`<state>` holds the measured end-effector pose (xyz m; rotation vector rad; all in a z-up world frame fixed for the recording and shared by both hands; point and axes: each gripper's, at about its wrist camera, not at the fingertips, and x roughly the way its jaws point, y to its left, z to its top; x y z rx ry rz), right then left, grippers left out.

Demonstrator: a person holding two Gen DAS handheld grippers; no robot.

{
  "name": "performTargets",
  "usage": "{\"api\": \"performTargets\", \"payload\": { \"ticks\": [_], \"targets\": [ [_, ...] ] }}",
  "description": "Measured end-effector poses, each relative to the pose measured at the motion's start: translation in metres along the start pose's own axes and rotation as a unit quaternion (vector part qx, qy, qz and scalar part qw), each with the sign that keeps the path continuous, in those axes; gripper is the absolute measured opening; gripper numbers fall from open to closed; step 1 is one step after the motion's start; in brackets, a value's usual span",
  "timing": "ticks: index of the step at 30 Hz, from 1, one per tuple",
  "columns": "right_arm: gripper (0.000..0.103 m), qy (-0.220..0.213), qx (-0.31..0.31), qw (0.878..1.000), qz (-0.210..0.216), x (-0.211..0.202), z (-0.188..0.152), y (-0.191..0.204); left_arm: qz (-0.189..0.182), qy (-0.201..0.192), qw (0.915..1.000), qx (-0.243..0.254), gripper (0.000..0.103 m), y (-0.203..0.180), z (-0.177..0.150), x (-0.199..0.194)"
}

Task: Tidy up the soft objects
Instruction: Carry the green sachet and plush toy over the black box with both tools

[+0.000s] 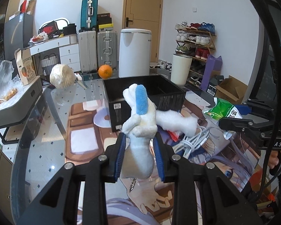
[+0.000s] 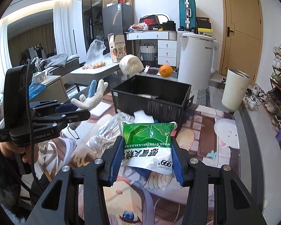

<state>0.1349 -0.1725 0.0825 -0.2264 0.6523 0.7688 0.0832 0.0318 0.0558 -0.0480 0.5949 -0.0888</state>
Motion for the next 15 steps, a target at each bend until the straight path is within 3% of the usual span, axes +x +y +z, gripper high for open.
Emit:
{"api": "performTargets", "payload": {
  "ticks": [15],
  "targets": [
    [0.047,-0.014,0.016,1.000,-0.012,0.018,0.028,-0.013,0.014,-0.008,0.9998,0.011,0.028,0.001,0.030,0.013]
  ]
}}
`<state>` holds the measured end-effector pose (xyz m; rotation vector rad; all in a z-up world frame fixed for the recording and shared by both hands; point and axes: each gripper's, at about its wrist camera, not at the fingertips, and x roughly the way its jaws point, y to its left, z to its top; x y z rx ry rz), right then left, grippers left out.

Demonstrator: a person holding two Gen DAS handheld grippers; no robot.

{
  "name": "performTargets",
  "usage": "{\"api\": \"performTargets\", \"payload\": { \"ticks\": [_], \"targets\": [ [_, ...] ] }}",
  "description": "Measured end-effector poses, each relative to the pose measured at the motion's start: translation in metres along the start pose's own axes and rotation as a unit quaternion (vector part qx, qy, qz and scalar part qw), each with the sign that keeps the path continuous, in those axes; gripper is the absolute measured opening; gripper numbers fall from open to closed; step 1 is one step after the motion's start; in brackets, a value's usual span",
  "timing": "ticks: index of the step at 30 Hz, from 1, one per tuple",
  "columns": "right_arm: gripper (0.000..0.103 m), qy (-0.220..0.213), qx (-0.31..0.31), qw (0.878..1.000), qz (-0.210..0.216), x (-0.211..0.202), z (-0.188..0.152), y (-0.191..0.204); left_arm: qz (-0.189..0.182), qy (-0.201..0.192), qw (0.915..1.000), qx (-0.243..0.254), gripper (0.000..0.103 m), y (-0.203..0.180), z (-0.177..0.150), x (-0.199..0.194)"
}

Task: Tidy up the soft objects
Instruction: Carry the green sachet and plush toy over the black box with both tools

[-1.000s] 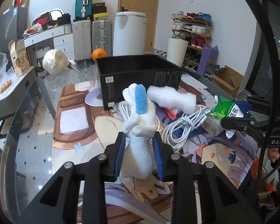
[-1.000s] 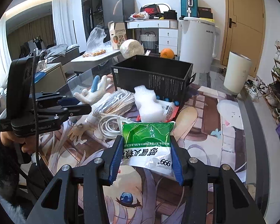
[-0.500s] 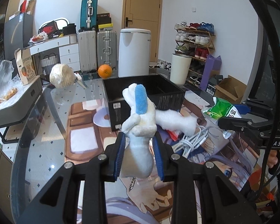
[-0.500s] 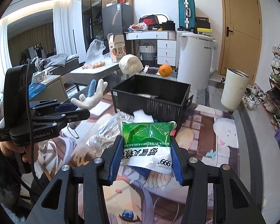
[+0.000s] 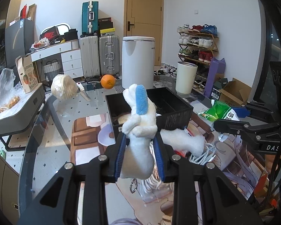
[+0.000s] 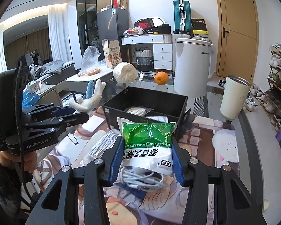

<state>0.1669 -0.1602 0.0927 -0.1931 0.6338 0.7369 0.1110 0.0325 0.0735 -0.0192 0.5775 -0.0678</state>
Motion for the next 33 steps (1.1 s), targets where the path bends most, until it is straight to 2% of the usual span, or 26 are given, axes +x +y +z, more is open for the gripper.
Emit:
{"api": "performTargets", "payload": {
  "ticks": [13,33],
  "targets": [
    [0.047,-0.002,-0.006,1.000,-0.011,0.027,0.033,-0.008,0.011,0.005,0.9999,0.012,0.028,0.006,0.023,0.024],
    [0.047,0.019,-0.010,1.000,-0.011,0.076,0.057,-0.024,0.023,0.029,0.9989,0.026,0.028,0.008,0.045,0.070]
  ]
}}
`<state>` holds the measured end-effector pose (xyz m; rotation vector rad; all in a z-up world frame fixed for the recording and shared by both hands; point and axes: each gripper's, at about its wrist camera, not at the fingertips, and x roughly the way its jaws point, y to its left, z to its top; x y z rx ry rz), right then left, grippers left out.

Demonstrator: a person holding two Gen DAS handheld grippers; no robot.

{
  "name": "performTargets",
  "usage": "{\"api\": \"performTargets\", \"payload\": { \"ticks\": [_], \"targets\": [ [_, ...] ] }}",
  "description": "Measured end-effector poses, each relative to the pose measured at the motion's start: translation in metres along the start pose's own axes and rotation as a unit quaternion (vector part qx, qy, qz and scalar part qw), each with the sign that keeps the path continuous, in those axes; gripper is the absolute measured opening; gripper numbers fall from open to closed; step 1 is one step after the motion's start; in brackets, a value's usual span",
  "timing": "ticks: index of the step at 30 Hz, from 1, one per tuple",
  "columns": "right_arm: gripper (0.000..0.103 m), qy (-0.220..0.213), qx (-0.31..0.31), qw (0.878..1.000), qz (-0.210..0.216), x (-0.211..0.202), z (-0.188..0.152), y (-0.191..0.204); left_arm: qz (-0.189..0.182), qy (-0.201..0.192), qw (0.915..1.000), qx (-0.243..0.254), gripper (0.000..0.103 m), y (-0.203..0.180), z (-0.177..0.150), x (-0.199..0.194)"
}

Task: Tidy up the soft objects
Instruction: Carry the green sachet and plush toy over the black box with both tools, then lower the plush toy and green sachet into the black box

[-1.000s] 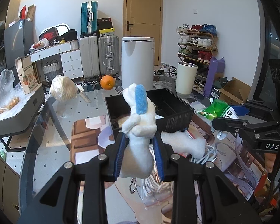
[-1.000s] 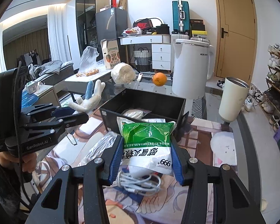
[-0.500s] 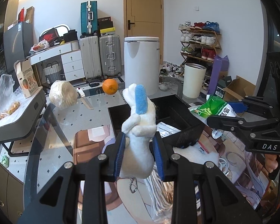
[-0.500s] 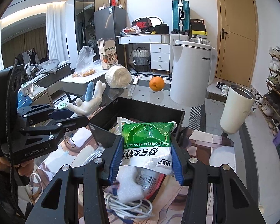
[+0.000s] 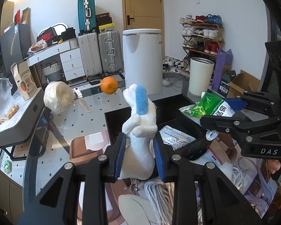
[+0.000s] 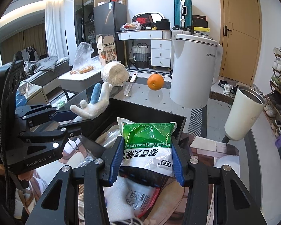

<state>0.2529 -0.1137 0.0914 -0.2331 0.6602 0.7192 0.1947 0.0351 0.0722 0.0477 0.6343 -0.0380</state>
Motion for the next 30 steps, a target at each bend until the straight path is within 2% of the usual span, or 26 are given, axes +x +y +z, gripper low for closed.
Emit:
{"api": "performTargets", "payload": {
  "ticks": [13,25,27,30],
  "targets": [
    [0.047,0.025,-0.017,1.000,0.001,0.031,0.010,-0.005,-0.011,0.017,0.9998,0.008,0.028,0.005,0.009,0.030],
    [0.048,0.051,-0.038,0.998,0.004,0.057,0.014,0.000,-0.019,0.021,0.9996,0.009,0.028,0.010,0.008,0.042],
    [0.056,0.054,-0.039,0.998,0.007,0.060,0.013,0.000,-0.018,0.022,0.9996,0.008,0.028,0.010,0.007,0.041],
    [0.058,0.053,-0.040,0.998,0.012,0.061,0.013,0.000,-0.019,0.024,0.9995,0.007,0.028,0.010,0.006,0.040]
  ]
}}
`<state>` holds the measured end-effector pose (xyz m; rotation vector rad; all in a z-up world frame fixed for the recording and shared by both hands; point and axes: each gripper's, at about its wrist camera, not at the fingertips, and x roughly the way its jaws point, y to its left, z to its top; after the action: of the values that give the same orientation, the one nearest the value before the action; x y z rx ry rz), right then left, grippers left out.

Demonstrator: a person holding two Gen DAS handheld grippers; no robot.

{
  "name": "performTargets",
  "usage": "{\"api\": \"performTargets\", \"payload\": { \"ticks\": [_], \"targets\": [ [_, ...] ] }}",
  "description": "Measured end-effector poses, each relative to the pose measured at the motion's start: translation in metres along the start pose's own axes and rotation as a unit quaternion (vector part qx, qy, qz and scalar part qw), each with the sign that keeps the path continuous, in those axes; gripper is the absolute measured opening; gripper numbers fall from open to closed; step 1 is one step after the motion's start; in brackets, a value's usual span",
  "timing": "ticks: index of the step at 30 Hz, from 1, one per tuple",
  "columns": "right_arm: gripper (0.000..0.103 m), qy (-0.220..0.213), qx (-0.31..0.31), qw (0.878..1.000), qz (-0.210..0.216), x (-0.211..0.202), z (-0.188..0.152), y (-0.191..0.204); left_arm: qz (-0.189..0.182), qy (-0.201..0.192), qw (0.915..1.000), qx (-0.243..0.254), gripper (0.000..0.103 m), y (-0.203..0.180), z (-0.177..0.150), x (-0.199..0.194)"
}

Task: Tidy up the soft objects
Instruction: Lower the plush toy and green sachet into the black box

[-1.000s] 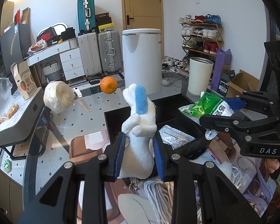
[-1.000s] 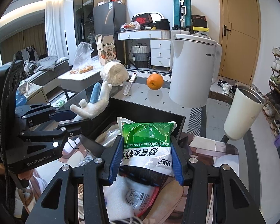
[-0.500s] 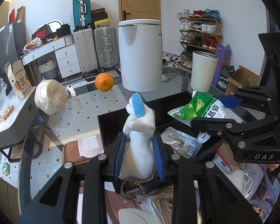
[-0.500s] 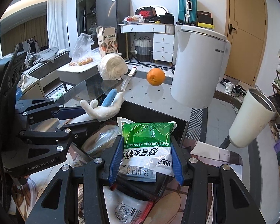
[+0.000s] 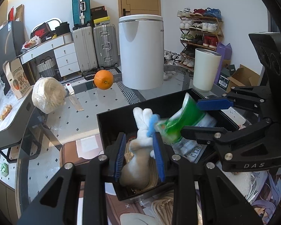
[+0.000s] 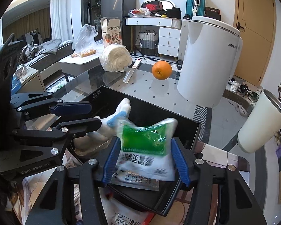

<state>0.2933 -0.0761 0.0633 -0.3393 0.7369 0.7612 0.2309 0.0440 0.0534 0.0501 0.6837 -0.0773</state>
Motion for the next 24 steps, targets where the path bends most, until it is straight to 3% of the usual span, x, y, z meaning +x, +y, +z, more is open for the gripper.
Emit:
{"api": "performTargets", "payload": {
  "ticks": [5,7,9,15,17,19,24],
  "targets": [
    [0.066,-0.011,0.002,1.000,-0.004,-0.012,-0.001,0.000,-0.003,0.001,1.0000,-0.006,0.030,0.000,-0.003,-0.005],
    [0.071,-0.018,0.002,1.000,-0.006,-0.019,-0.002,0.000,-0.005,-0.001,1.0000,-0.006,0.040,-0.001,-0.005,-0.009],
    [0.083,-0.024,0.002,1.000,-0.010,-0.026,-0.004,0.001,-0.008,-0.005,0.9999,-0.008,0.049,-0.001,-0.007,-0.013],
    [0.098,-0.041,0.007,0.999,-0.018,-0.050,-0.014,0.004,-0.005,-0.014,0.9998,-0.010,0.055,-0.004,-0.014,-0.029],
    [0.099,-0.048,0.016,0.999,-0.017,-0.058,-0.019,0.004,-0.004,-0.017,0.9997,-0.015,0.061,-0.004,-0.018,-0.035],
    [0.102,-0.053,0.024,0.998,-0.014,-0.064,-0.023,0.004,-0.005,-0.022,0.9995,-0.020,0.080,-0.006,-0.022,-0.041],
    [0.102,-0.055,0.033,0.998,-0.010,-0.077,-0.036,0.006,-0.003,-0.037,0.9991,-0.021,0.093,-0.012,-0.033,-0.056]
  ]
}}
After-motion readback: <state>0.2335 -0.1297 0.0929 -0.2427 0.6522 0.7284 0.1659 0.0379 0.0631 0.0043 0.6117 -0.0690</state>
